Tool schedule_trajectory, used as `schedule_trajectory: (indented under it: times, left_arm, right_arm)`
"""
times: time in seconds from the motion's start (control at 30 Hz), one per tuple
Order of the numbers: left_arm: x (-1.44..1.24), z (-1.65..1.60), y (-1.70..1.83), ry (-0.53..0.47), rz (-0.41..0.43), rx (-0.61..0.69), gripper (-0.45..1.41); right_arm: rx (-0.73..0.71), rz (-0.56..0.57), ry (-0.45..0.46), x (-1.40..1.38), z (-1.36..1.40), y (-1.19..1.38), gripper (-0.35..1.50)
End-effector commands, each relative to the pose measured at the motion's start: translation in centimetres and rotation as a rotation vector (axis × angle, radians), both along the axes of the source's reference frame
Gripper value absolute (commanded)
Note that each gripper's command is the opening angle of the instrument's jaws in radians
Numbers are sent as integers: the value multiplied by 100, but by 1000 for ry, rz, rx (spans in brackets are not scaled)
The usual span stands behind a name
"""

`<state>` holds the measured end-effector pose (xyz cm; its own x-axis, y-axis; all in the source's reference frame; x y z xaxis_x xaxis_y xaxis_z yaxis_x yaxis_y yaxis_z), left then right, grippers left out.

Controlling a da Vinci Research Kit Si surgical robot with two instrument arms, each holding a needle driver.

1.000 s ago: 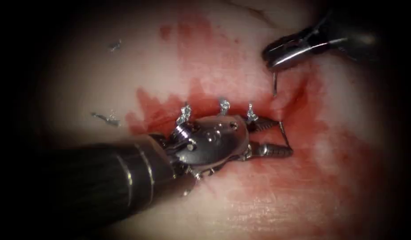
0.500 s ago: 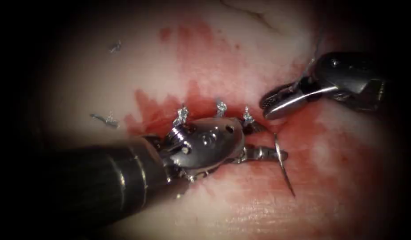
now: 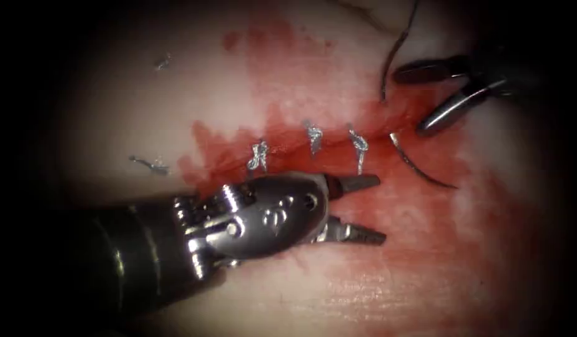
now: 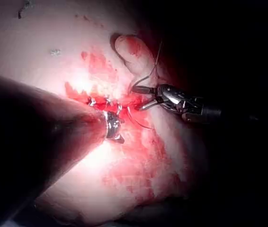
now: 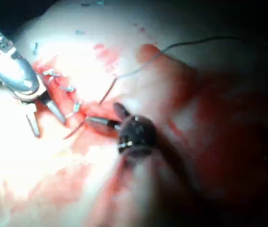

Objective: Wound Closure

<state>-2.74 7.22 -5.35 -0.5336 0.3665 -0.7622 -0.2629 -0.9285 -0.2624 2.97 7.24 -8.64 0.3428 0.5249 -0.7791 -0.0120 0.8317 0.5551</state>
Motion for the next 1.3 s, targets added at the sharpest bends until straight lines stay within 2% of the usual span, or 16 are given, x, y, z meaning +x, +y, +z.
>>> schedule_trajectory:
  times: [0.03, 0.13, 0.33, 0.53, 0.73, 0.77, 0.8, 0.83, 0.87, 0.9, 0.93, 1.0, 1.1, 1.13, 1.17, 1.3]
  left_arm:
    - [-7, -5, 8, 31, 12, -44, 68]
    - [-24, -28, 21, 15, -38, -163, 69]
    - [-39, -27, 29, 4, -78, -190, 69]
    - [-56, 10, 31, 14, -77, -216, 69]
    - [-66, 37, 26, 28, -76, -236, 66]
    - [-66, 39, 26, 28, -76, -237, 61]
    - [-65, 39, 25, 27, -75, -237, 47]
    - [-65, 39, 25, 27, -75, -237, 47]
    - [-60, 33, 20, -6, -107, -172, 13]
    - [-57, 29, 19, -22, -119, -137, -1]
    - [-56, 25, 19, -39, -147, -105, -7]
    - [-53, 14, 23, -91, -256, -19, -35]
    - [-51, 3, 29, -146, -372, 82, -35]
    - [-51, 3, 29, -146, -372, 82, -35]
    - [-52, -2, 30, -164, -425, 157, -35]
    - [-52, -7, 29, -199, -477, 229, -35]
  right_arm:
    - [-1, 1, 13, -1, 3, -1, 131]
    - [-9, 52, 9, -20, 2, 0, 128]
    - [-9, 95, -6, -35, 2, 1, 126]
    - [-2, 126, -6, -45, 0, -3, 126]
    - [-4, 133, 0, -44, 0, -4, 126]
    - [-4, 133, 0, -44, 1, -4, 126]
    - [-4, 132, 0, -44, 1, -4, 126]
    - [-4, 132, 0, -44, 1, -4, 126]
    - [-5, 132, 0, -45, 1, -5, 126]
    - [-6, 134, 2, -44, 2, -6, 126]
    - [-8, 136, 4, -44, 2, -7, 126]
    - [-10, 136, 4, -44, 4, -8, 126]
    - [-13, 137, 3, -43, 6, -10, 126]
    - [-13, 137, 3, -43, 6, -10, 126]
    - [-17, 140, 7, -43, 8, -13, 126]
    - [-22, 139, 7, -42, 11, -19, 126]
